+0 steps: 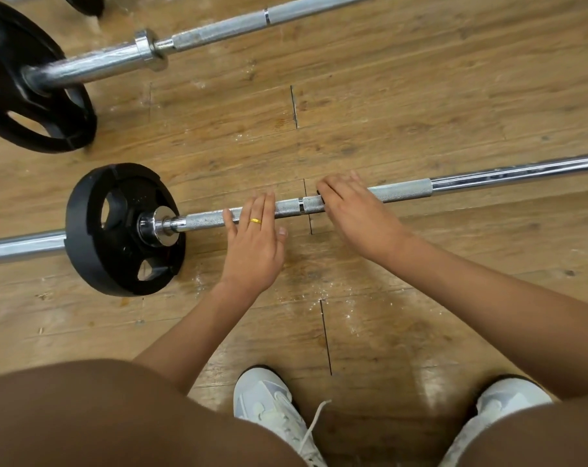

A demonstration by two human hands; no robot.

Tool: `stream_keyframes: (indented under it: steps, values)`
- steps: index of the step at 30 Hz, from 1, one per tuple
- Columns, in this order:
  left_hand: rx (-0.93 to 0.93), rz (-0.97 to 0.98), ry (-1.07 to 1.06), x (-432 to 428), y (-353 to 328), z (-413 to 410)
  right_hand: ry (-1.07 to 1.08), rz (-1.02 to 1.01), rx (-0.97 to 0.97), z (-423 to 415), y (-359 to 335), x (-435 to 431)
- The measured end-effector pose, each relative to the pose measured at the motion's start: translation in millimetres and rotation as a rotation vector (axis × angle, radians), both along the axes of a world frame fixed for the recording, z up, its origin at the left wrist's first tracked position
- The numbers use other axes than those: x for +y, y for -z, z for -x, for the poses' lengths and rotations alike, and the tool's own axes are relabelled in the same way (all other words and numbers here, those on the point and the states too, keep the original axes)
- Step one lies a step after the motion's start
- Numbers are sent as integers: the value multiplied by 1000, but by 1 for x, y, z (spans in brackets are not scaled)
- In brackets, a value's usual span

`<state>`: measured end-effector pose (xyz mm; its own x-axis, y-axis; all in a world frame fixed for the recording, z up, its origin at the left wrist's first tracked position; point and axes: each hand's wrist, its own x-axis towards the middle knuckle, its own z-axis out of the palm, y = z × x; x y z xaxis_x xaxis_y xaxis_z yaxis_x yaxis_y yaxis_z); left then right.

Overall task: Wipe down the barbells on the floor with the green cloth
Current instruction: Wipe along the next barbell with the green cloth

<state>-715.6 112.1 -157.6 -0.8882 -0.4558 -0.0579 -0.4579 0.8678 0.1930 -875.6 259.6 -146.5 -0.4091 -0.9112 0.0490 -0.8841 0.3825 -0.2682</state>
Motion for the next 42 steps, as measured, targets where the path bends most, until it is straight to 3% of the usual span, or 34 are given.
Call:
stream_keyframes:
  steps: [14,42]
  values:
    - [-31,-66,68,16,0,-39,-51,-26,81,-27,0,36]
    - [-18,-39,13,64,13,-85,-70,22,-37,-50,2,96]
